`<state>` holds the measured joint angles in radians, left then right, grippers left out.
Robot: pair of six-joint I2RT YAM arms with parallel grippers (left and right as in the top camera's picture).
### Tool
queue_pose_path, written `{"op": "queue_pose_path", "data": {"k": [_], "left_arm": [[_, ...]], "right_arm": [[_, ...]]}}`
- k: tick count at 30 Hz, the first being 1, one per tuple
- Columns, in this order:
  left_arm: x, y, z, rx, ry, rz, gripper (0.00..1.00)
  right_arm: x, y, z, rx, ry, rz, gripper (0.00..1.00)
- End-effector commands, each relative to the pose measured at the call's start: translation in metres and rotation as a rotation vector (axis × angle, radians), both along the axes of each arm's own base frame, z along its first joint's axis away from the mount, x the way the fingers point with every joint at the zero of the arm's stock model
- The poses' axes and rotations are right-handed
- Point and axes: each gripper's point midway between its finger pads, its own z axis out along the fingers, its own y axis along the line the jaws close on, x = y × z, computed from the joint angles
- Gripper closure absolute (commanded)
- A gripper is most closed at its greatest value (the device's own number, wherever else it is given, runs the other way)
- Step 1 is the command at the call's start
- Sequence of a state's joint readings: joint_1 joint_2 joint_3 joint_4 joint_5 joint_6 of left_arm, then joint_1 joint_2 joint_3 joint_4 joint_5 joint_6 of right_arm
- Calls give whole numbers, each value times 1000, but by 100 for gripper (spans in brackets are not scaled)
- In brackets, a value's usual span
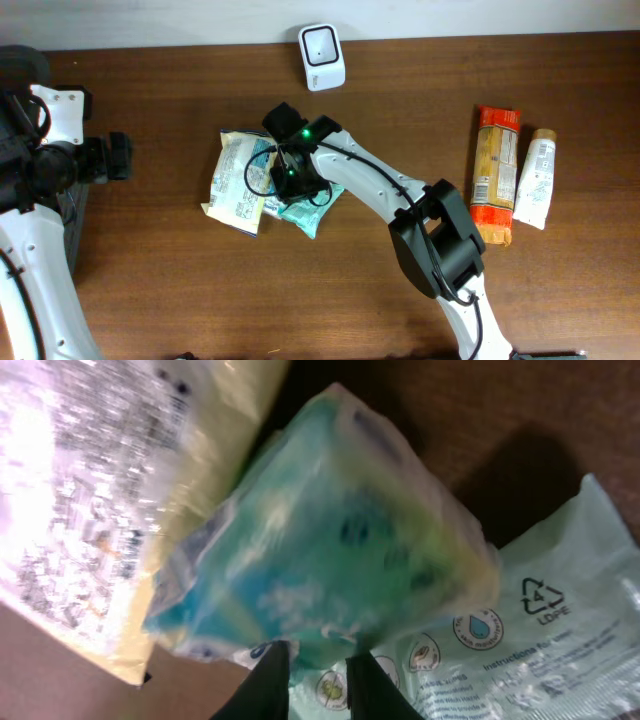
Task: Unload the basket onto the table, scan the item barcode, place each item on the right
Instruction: 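Move the right gripper to the mint-green pouch and grasp it, then lift the mint-green pouch and carry it toward the scanner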
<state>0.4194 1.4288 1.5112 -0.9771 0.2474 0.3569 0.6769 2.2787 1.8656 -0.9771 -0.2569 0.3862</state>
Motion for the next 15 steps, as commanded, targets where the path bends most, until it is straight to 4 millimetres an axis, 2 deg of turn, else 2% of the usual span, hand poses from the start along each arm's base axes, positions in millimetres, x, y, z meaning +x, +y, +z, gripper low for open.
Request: {"op": "queue_pose_path", "data": {"k": [1,6,9,11,15], "left_arm": [[1,-1,6,9,-18,-16,1],[1,-1,6,9,-18,-16,1],[1,-1,6,9,-18,-16,1],[1,0,6,9,-18,-16,1],[1,-1,6,9,-18,-16,1]], "right_arm": [[-7,-3,-17,-13,18,-11,80],[-16,-10,-21,-38,52,-7,71],[-28,-28,-22,-88,104,46,70],[-33,-47,-19,-124,146,90,68],[-18,-83,-3,-141,173,95,66]]}}
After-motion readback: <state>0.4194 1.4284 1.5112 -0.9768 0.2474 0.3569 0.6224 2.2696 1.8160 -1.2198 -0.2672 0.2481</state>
